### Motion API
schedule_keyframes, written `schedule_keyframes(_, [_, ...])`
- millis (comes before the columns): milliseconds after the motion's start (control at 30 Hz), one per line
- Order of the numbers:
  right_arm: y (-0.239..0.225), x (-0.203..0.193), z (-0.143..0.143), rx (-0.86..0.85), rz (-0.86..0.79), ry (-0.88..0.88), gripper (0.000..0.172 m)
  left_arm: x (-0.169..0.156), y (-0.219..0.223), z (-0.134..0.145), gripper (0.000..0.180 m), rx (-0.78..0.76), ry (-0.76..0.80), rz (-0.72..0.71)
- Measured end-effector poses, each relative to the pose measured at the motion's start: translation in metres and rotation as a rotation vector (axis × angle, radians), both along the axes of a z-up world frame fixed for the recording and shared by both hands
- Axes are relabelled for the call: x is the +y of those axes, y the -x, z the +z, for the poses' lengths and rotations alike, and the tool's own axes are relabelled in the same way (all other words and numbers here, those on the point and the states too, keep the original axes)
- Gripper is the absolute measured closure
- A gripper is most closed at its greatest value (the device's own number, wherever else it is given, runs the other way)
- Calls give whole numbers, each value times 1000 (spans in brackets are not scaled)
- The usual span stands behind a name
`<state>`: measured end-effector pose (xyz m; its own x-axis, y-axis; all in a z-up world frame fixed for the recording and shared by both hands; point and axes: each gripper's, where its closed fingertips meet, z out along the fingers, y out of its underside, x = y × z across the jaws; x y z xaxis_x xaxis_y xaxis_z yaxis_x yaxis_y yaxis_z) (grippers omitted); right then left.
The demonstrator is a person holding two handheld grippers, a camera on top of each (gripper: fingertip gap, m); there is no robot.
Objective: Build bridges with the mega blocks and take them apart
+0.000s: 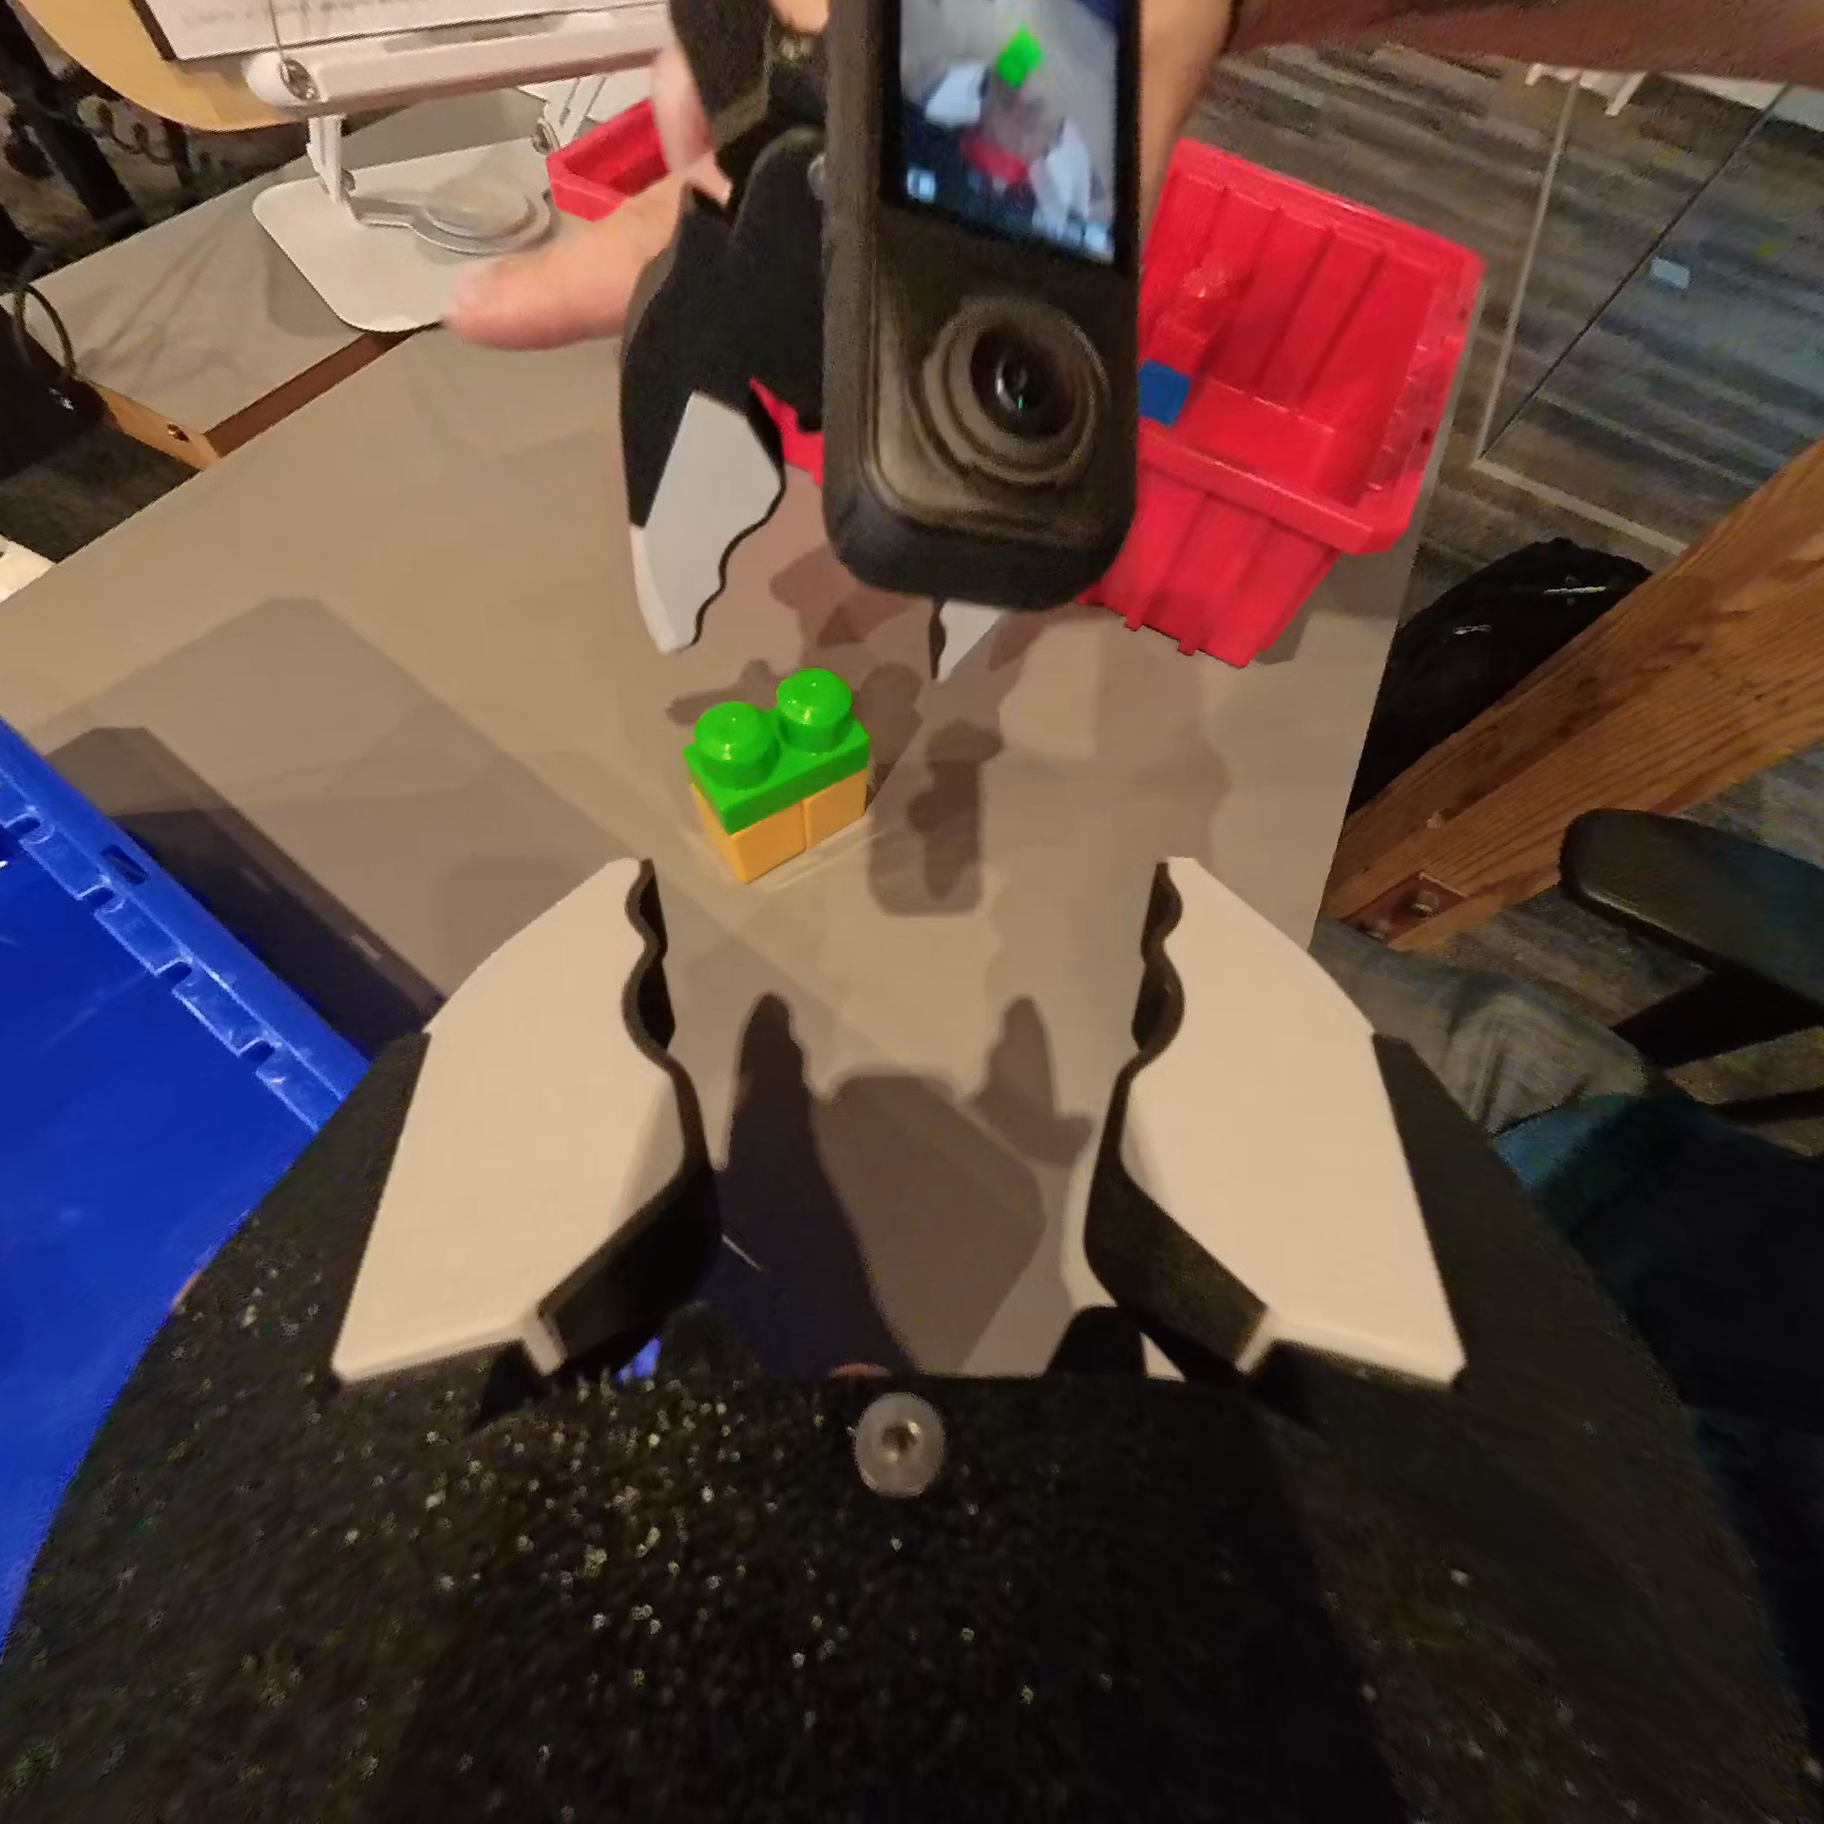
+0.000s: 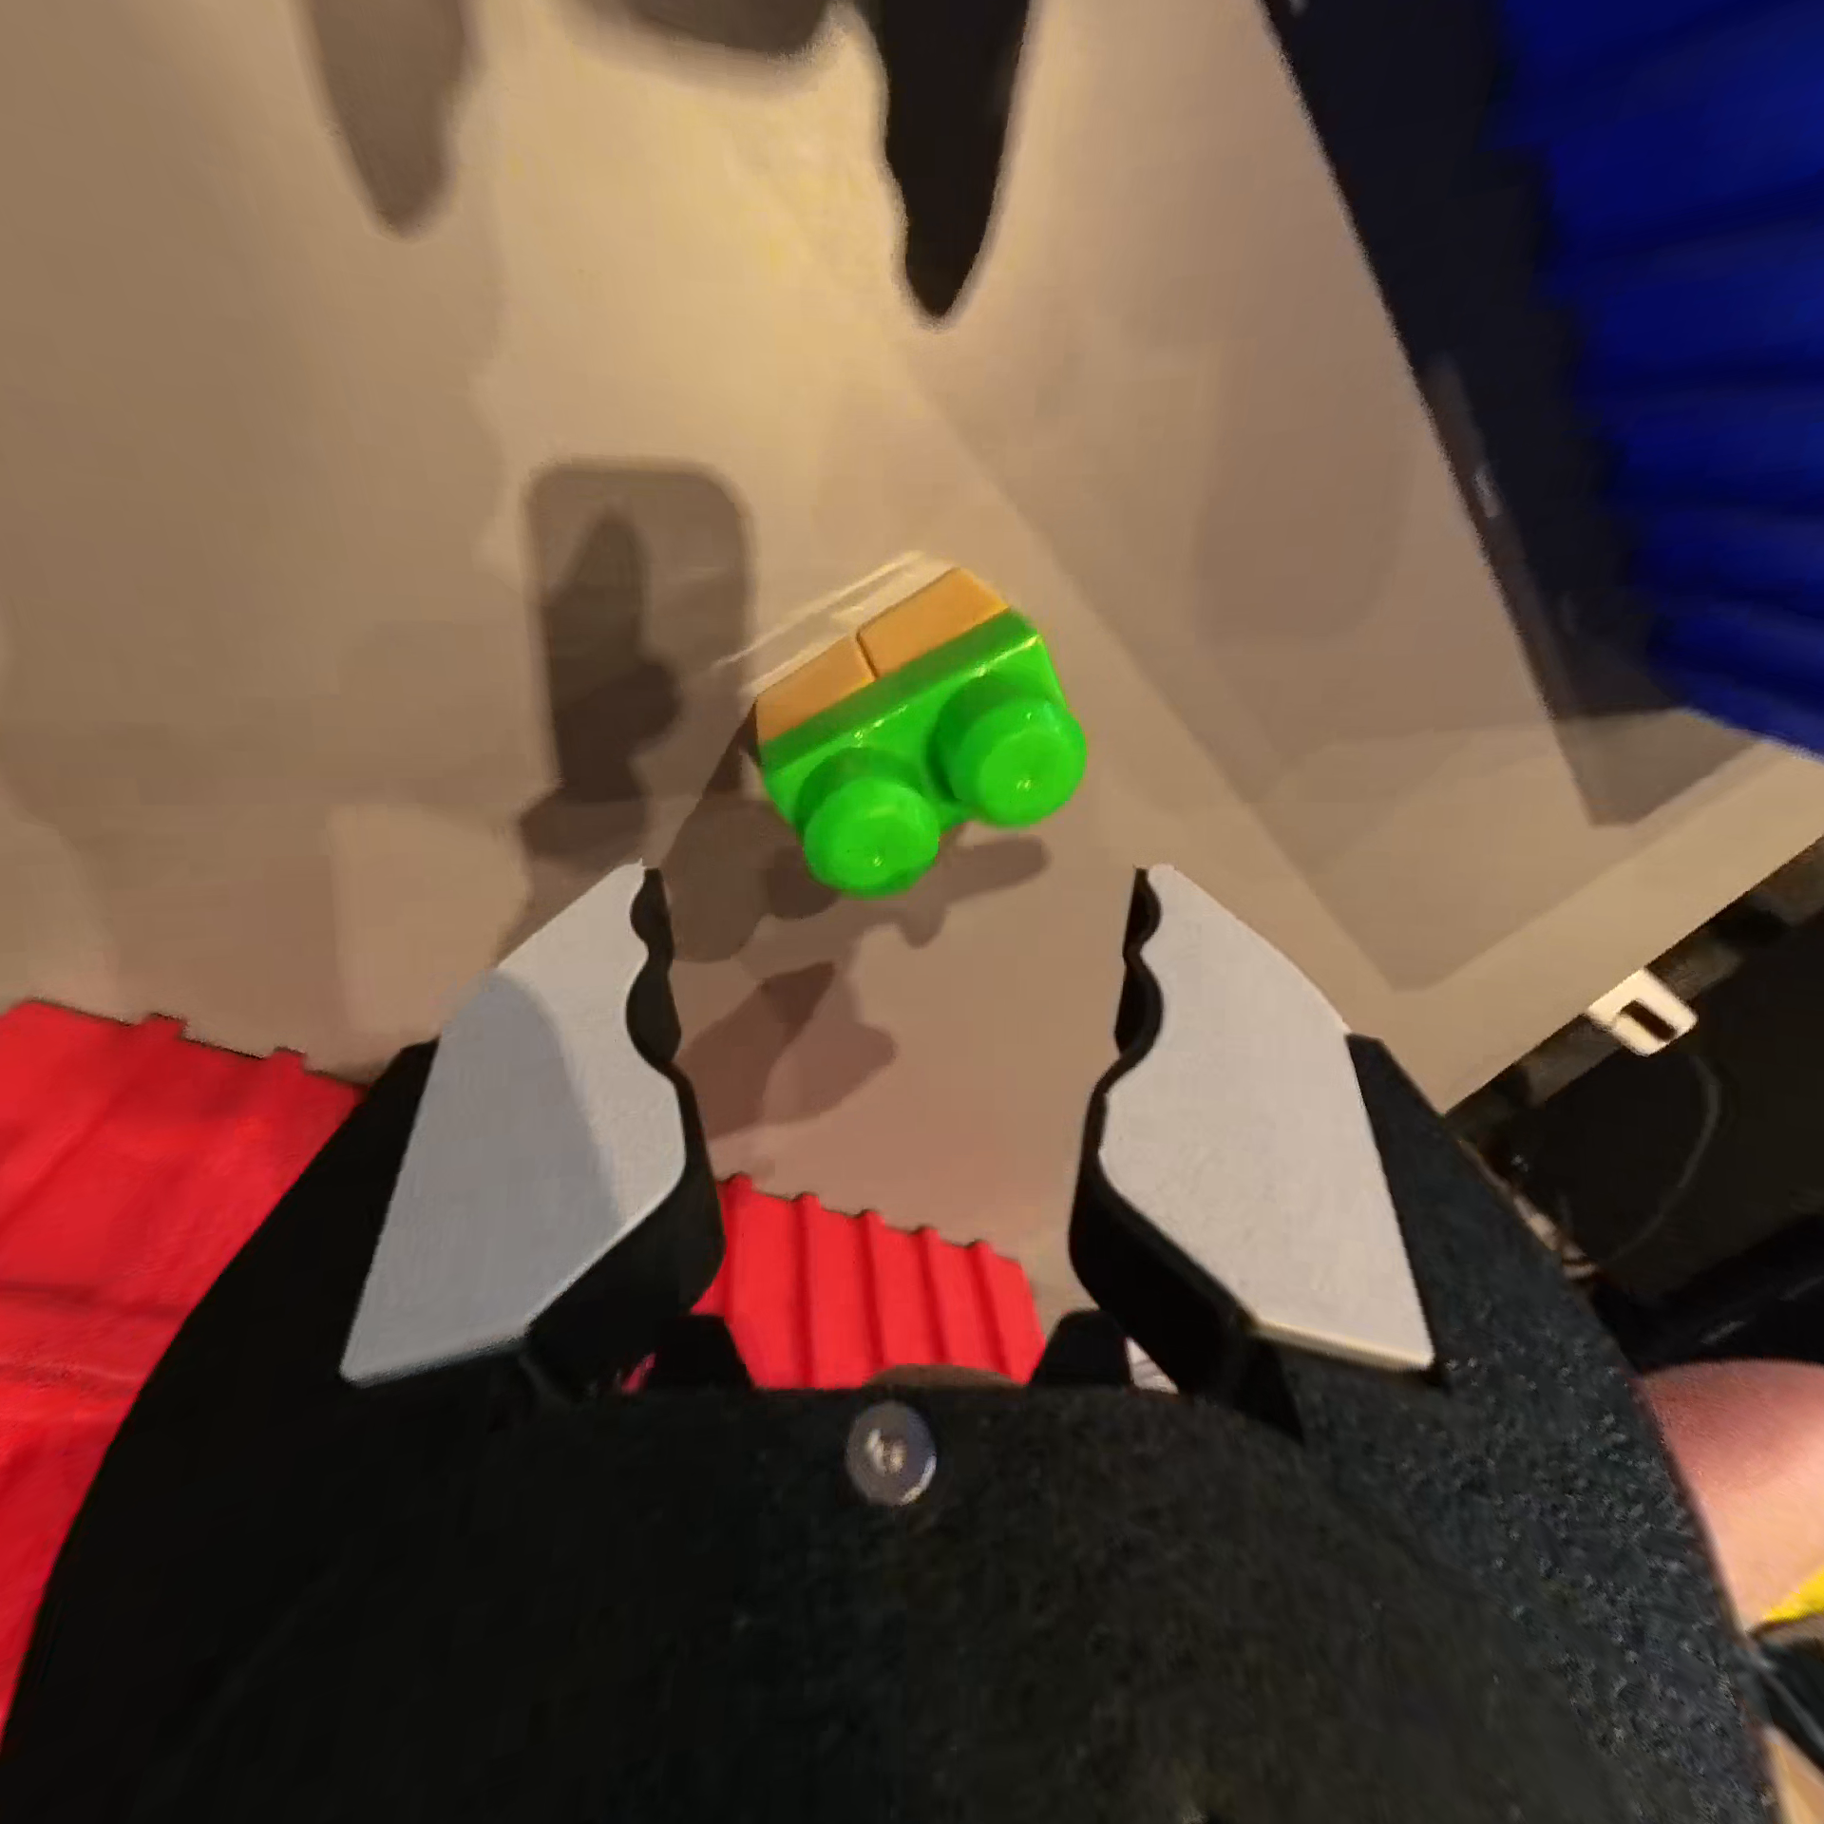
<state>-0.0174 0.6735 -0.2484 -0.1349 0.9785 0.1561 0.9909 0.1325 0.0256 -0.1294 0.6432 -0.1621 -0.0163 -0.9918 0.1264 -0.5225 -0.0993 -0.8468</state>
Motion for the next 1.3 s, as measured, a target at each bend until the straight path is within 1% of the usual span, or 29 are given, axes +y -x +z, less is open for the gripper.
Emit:
schedule_keyframes(133, [9,6,-12,-9,98,2,84,-3,0,4,89,-24,24,-24])
schedule_keyframes(267, [5,8,-25,-76,180,31,84,-7,0,9,92,-54,54,-59])
schedule_keyframes(433, [10,12,-34,-98,257,43,84,-6,-3,5,93,-46,67,-74])
schedule_keyframes(633, [1,10,-49,-140,285,93,84,-5,-5,-4,92,-27,77,-85])
schedule_keyframes(700, [1,7,-53,-127,276,114,90,-4,-5,-5,92,-26,77,-85])
schedule_keyframes(767, [3,8,-54,-92,270,98,90,-2,-6,-6,92,-24,75,-83])
schedule_keyframes(900, [-2,10,-52,-64,160,106,90,1,-8,-11,92,-14,75,-79])
schedule_keyframes(967, [-6,14,-44,-27,43,110,90,2,-9,-13,91,-8,64,-75])
schedule_keyframes(1067, [-13,22,-22,65,-174,118,90,5,-10,-16,90,-3,29,-68])
schedule_keyframes(1167, [-22,22,5,116,-356,109,90,10,-12,-19,89,-1,-5,-58])
schedule_keyframes(1300, [-17,2,34,202,-503,155,90,12,-19,-23,87,-7,-38,-55])
